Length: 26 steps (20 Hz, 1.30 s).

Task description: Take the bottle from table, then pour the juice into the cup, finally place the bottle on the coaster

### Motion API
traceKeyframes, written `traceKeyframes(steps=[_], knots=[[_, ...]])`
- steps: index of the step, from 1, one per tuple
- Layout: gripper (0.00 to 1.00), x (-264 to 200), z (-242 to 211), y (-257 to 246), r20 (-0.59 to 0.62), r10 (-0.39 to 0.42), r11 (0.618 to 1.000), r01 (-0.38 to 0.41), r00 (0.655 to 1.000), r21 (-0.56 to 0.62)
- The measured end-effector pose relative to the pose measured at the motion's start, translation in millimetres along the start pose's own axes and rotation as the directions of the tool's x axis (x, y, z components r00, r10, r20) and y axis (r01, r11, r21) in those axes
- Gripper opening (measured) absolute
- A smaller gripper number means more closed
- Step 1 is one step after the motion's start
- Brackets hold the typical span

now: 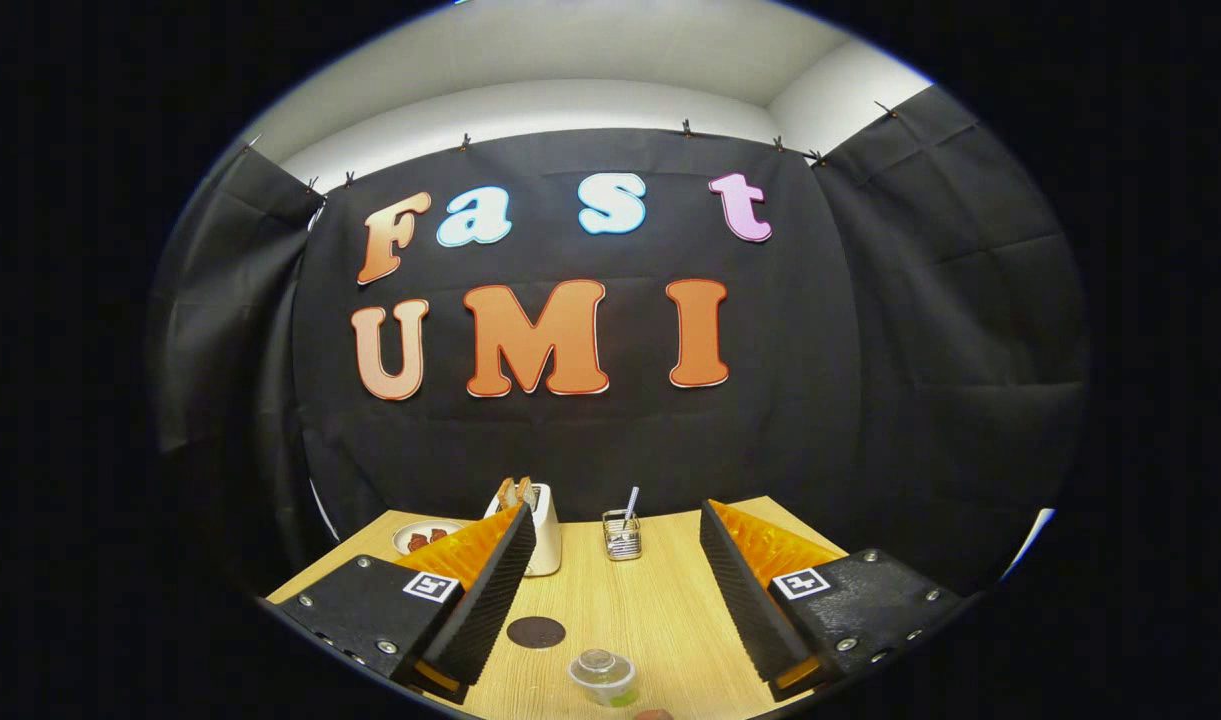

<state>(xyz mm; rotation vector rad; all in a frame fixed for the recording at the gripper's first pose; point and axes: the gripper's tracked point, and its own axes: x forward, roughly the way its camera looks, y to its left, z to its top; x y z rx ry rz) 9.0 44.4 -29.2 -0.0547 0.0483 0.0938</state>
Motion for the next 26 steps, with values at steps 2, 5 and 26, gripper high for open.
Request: traceKeyframes(steps=[2,5,26], knots=[[0.98,2.9,-7.1,5.7,-0.008,0.012,1.000,-0.012,1.000,0.000],[0.98,8.4,-22.6,11.8,-0.033,0.030,1.000,-0.030,0.999,0.007],[0.98,11.6,-244.9,8.4,-0.364,0.045,0.999,-0.053,0.930,-0.011]])
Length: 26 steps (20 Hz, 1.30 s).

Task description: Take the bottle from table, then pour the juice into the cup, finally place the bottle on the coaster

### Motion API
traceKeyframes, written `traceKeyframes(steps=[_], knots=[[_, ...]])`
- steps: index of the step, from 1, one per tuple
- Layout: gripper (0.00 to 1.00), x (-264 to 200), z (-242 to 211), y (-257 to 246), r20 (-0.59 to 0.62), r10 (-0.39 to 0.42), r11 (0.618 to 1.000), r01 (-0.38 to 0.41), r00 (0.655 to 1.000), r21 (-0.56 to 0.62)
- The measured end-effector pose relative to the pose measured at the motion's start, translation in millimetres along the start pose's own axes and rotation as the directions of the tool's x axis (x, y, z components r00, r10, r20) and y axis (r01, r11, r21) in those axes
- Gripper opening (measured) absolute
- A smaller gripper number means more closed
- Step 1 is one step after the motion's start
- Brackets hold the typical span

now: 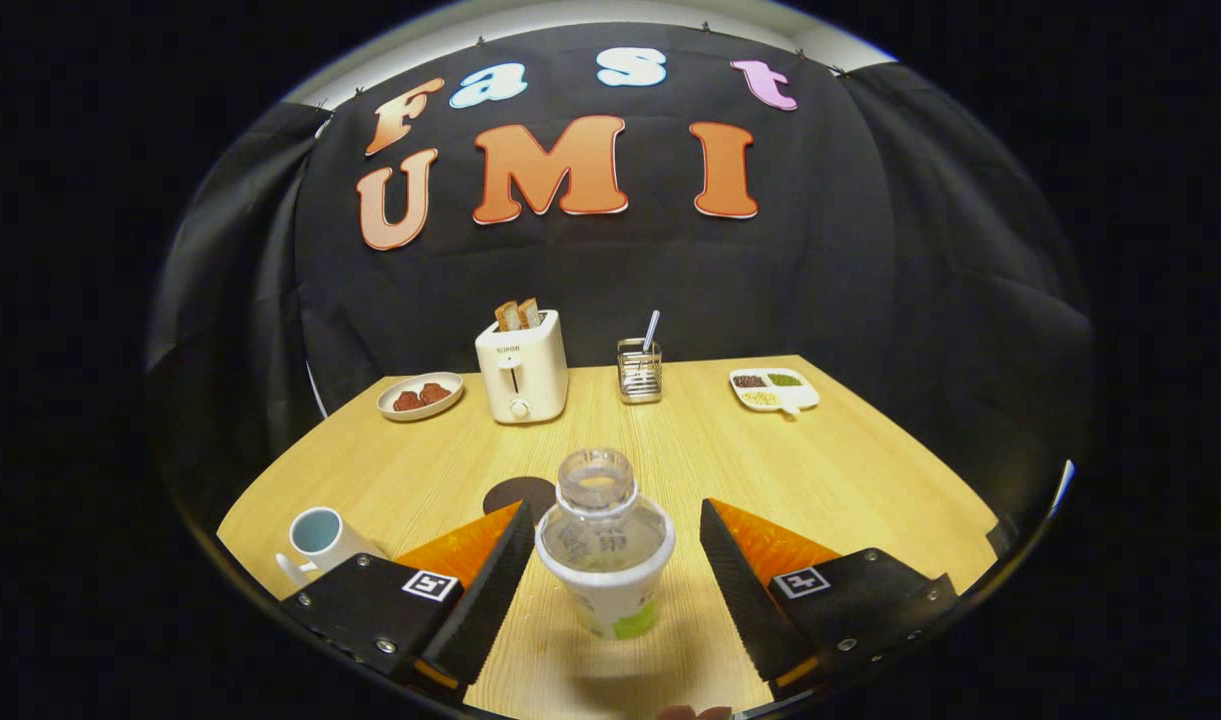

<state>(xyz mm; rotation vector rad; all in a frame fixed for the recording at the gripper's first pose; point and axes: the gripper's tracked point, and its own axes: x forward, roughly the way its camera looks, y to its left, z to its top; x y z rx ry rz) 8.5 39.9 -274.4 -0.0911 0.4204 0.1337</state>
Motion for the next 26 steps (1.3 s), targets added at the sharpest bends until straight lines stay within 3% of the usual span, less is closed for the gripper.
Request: traceKeyframes(steps=[11,13,16,20,26], knots=[[0.99,23.9,-55.4,1.4,-0.102,-0.005,1.000,0.003,0.995,-0.025],[0.92,23.5,-56.9,3.3,-0.108,0.002,1.000,-0.004,0.994,-0.023],[0.65,26.2,-57.3,1.7,-0.117,-0.008,1.000,0.007,0.993,-0.015],[0.60,24.6,-56.8,1.5,-0.187,-0.027,1.000,0.028,0.982,0.004],[0.59,10.7,-29.4,13.5,-0.192,-0.073,0.995,0.059,0.979,-0.079]])
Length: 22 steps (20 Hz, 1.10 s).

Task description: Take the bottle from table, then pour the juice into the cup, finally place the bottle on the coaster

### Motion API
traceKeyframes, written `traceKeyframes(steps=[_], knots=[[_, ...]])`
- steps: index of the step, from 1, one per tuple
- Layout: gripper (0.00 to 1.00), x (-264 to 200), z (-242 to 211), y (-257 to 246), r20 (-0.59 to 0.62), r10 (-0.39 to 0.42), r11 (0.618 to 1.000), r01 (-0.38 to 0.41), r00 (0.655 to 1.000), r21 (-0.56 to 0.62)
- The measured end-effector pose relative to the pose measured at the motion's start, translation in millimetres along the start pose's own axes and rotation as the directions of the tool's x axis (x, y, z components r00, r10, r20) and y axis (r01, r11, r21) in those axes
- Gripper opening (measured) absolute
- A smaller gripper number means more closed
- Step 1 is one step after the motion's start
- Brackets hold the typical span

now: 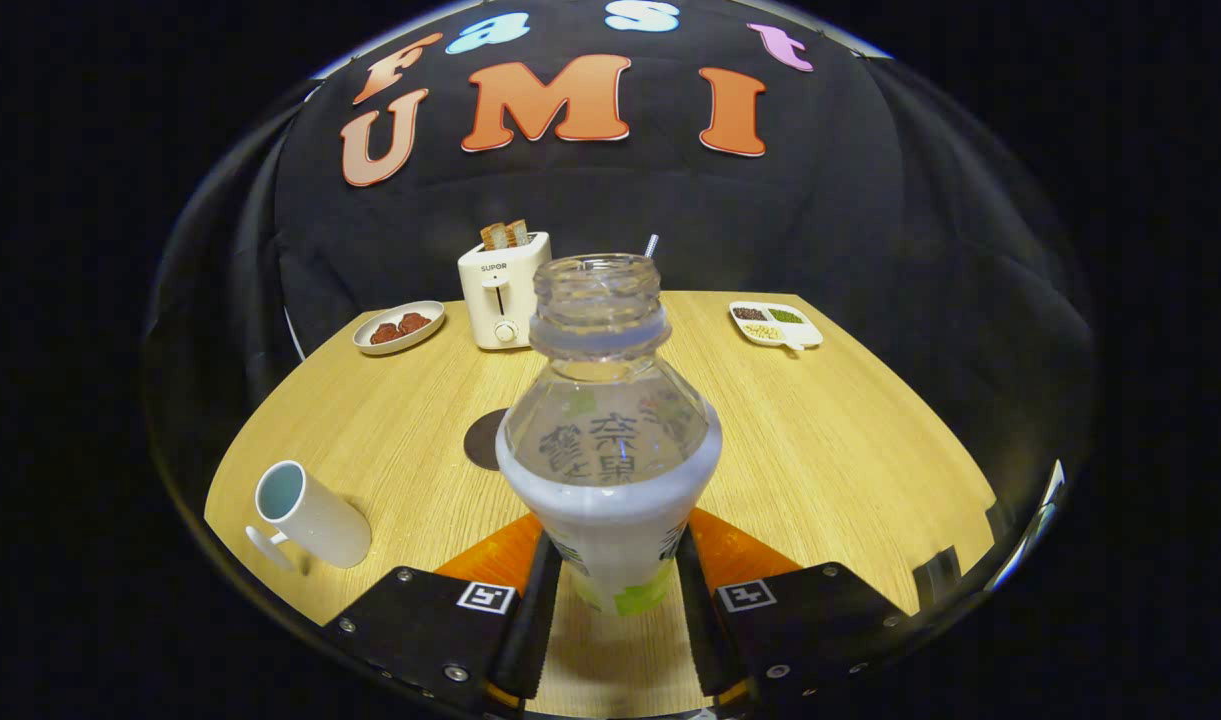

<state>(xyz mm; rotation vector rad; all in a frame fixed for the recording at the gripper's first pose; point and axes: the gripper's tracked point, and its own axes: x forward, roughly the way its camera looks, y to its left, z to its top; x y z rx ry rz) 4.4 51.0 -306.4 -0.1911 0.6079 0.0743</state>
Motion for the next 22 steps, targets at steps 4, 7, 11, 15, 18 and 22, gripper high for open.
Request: traceKeyframes(steps=[4,7,11,15,18,22], knots=[[0.57,-15.1,28.1,24.1,0.023,-0.004,0.994,0.006,1.000,-0.110],[0.57,-22.9,38.8,42.2,0.028,-0.017,0.971,0.024,0.999,-0.237],[0.57,-26.6,49.8,61.8,0.052,-0.051,0.915,0.068,0.997,-0.397],[0.56,-23.5,54.7,88.4,0.074,-0.047,0.845,0.079,0.996,-0.529],[0.56,-22.3,54.6,104.1,0.095,-0.051,0.755,0.101,0.994,-0.648],[0.56,-16.5,57.1,120.5,0.139,-0.047,0.606,0.139,0.989,-0.783]])
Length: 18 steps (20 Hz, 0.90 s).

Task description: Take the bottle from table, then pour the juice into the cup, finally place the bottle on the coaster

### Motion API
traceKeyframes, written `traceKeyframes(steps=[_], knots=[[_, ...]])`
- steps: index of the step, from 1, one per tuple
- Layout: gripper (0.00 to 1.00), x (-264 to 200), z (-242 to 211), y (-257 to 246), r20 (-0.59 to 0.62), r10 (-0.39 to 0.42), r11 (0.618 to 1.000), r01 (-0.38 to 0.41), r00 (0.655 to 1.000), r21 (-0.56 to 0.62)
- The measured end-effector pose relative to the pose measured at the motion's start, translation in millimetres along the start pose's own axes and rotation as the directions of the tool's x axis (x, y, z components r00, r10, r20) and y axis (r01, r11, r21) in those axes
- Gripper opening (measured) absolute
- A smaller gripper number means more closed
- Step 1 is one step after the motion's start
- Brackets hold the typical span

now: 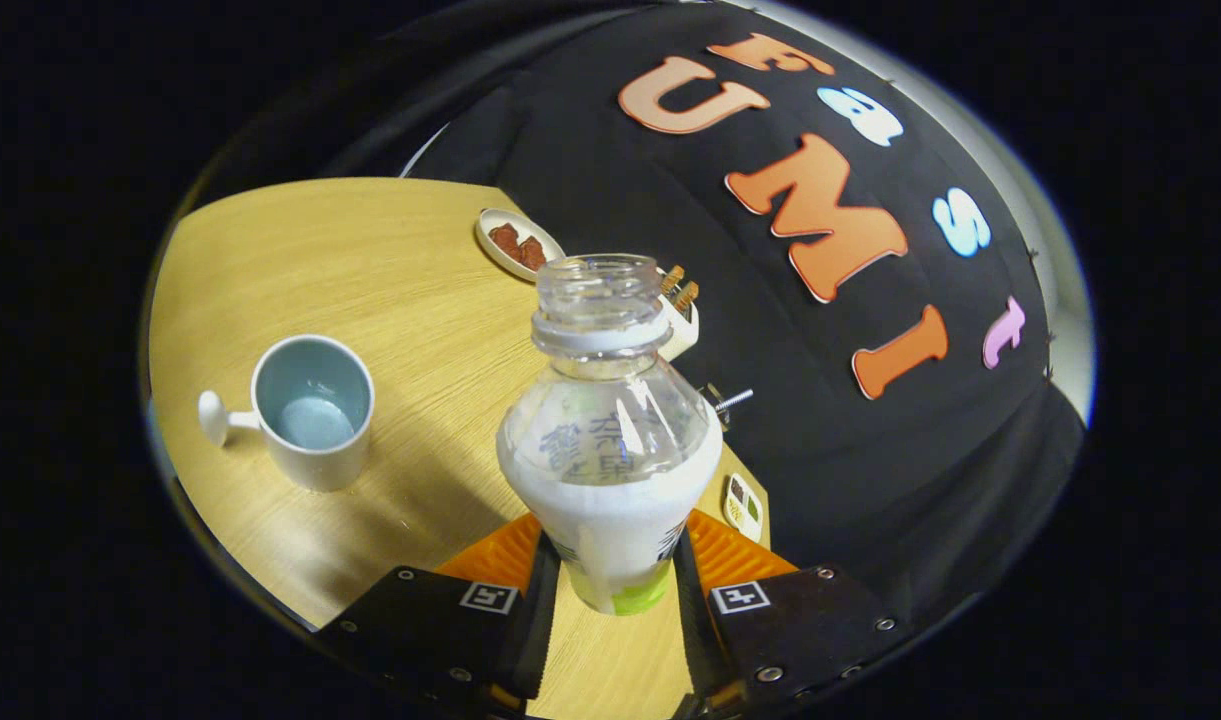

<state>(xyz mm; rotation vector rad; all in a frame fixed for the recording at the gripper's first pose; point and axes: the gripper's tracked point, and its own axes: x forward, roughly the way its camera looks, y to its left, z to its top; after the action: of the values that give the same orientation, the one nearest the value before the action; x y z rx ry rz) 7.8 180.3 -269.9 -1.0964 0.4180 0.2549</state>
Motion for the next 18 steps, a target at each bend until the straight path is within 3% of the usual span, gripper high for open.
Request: traceKeyframes(steps=[7,18], knots=[[0.56,10.9,3.3,16.8,0.027,-0.046,0.962,0.052,0.999,-0.269],[0.56,14.7,17.9,27.7,0.114,-0.075,0.818,0.126,0.991,-0.562]])
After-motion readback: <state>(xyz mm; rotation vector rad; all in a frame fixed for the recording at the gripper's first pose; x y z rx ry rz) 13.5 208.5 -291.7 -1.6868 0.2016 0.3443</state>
